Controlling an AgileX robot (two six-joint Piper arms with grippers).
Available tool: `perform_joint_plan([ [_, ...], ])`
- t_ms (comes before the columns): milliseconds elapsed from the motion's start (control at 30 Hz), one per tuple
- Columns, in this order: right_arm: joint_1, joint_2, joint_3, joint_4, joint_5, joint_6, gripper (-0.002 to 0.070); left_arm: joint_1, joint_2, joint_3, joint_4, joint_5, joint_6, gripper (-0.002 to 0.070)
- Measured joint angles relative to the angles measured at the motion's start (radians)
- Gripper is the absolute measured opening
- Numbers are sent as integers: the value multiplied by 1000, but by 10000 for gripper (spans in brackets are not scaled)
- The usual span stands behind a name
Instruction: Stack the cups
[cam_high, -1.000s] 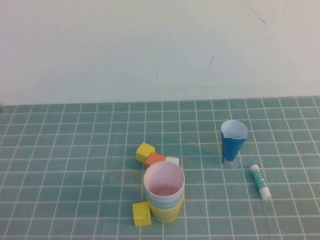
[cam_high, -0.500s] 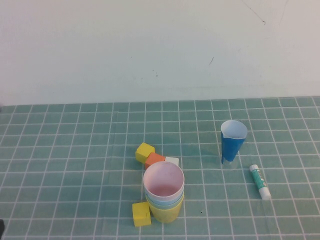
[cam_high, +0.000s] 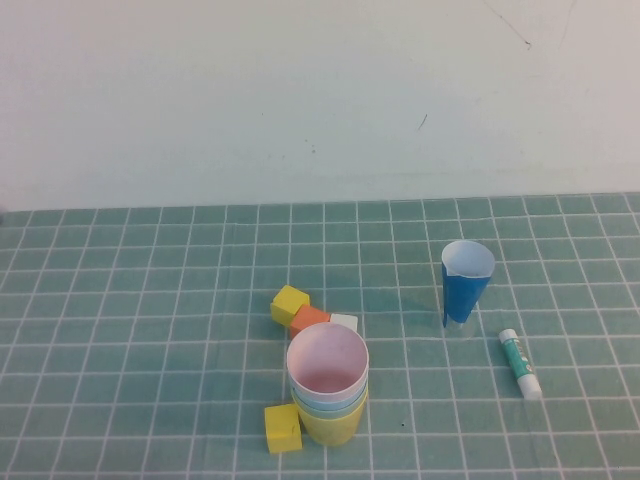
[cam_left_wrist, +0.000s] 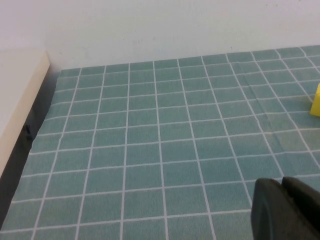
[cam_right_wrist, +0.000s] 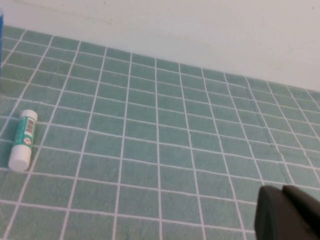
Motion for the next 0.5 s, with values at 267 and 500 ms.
perform_joint_plan([
  [267,0,0,0,0,0,0,-2,0,-2,0,-4,3,0,-2],
  [500,0,0,0,0,0,0,-2,12,-2,0,-7,5,0,-2],
])
